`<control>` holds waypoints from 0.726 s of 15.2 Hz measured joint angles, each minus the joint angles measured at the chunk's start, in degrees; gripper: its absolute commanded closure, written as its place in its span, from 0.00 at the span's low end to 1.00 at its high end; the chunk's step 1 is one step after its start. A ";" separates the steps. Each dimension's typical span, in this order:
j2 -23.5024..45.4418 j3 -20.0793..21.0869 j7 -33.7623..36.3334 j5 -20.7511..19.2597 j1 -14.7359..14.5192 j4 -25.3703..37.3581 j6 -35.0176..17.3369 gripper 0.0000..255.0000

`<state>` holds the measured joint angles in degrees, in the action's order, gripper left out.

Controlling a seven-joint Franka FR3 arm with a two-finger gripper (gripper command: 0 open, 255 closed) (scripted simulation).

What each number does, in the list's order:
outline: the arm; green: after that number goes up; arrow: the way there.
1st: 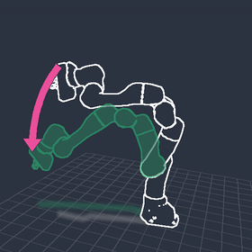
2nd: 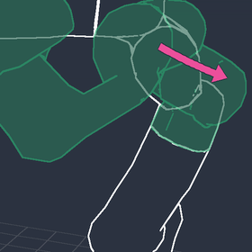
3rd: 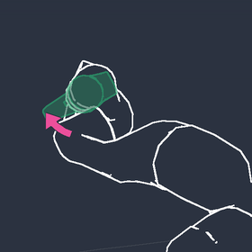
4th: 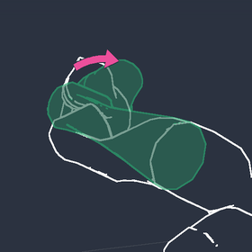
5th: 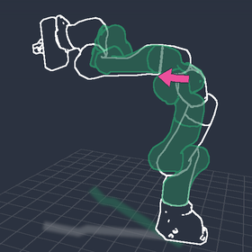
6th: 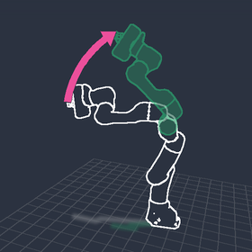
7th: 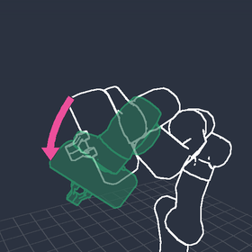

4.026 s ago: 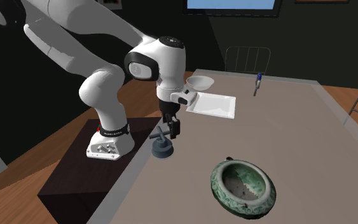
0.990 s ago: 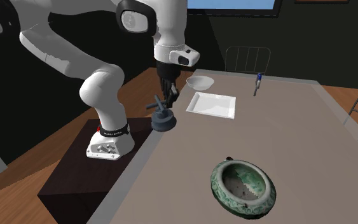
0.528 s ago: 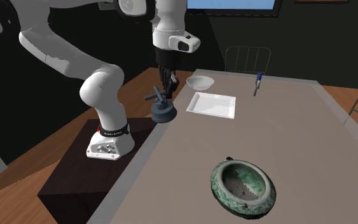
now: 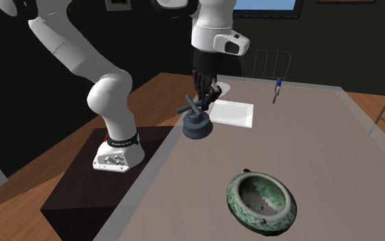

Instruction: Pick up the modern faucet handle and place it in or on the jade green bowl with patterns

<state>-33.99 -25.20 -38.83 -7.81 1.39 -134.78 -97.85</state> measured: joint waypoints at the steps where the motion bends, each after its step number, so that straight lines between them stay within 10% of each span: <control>1: 1.82 -0.96 -0.98 0.11 -0.24 1.55 -0.27 1.00; 11: 26.85 -10.63 -12.95 8.49 -3.20 26.51 1.89 1.00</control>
<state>-7.15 -35.83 -51.78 0.68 -1.81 -108.27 -95.96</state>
